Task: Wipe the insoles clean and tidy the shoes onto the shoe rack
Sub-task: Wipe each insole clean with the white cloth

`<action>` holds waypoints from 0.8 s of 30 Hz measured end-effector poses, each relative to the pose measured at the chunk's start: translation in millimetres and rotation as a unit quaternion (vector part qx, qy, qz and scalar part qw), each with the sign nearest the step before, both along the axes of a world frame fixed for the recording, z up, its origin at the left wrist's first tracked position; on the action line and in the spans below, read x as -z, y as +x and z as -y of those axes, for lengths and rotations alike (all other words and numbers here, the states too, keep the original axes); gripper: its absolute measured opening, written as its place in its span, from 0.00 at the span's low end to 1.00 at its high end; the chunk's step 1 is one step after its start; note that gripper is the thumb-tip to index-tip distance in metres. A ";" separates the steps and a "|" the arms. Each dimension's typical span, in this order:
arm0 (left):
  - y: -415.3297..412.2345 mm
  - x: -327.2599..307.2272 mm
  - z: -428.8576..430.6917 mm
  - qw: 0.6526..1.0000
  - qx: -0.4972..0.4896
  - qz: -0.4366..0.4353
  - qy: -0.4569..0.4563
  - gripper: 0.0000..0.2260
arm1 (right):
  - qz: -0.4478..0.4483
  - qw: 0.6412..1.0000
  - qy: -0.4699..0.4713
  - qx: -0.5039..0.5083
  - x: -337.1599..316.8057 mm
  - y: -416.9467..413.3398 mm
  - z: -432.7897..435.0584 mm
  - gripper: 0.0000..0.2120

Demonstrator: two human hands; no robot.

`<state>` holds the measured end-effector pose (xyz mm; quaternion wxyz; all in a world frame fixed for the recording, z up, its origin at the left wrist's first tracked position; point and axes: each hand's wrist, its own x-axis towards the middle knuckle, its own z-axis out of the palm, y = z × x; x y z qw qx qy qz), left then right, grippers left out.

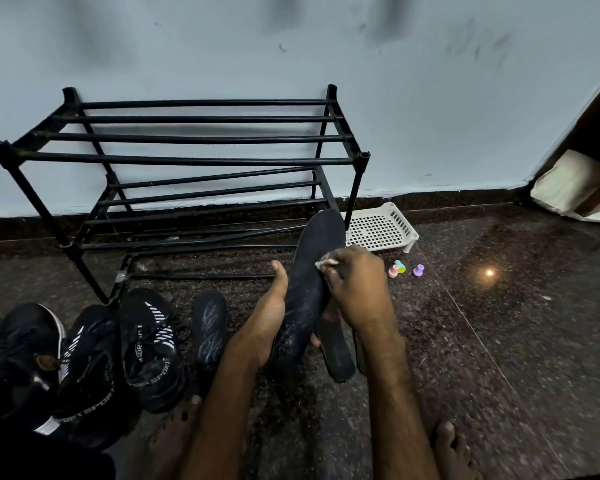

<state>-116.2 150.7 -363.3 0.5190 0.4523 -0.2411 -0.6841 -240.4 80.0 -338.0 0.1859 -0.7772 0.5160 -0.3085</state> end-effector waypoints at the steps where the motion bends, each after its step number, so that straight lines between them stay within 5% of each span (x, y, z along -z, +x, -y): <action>1: -0.4 -0.5 0.0 1.000 0.012 0.015 0.001 0.36 | 0.014 1.000 -0.017 0.009 -2.0 3.9 -0.7 0.06; 6: -2.1 -3.9 -2.9 0.999 0.021 0.035 -0.002 0.35 | 0.015 0.991 0.051 -0.119 -6.8 8.7 -9.9 0.05; 12: 0.8 -1.5 -2.5 0.998 0.049 0.041 -0.010 0.35 | 0.009 1.000 -0.021 -0.002 -0.5 5.0 -1.3 0.06; 16: 2.0 -3.2 -4.8 0.997 0.043 0.056 -0.012 0.34 | -0.003 0.994 0.045 -0.102 -4.5 8.0 -8.2 0.06; 21: 3.4 2.2 -2.4 0.998 0.048 0.033 -0.017 0.36 | -0.016 1.000 -0.010 -0.008 -0.2 3.8 -0.5 0.05; 24: 4.2 3.8 -2.7 0.997 0.053 0.042 -0.021 0.37 | 0.011 0.997 0.016 -0.077 -4.8 9.7 -6.5 0.05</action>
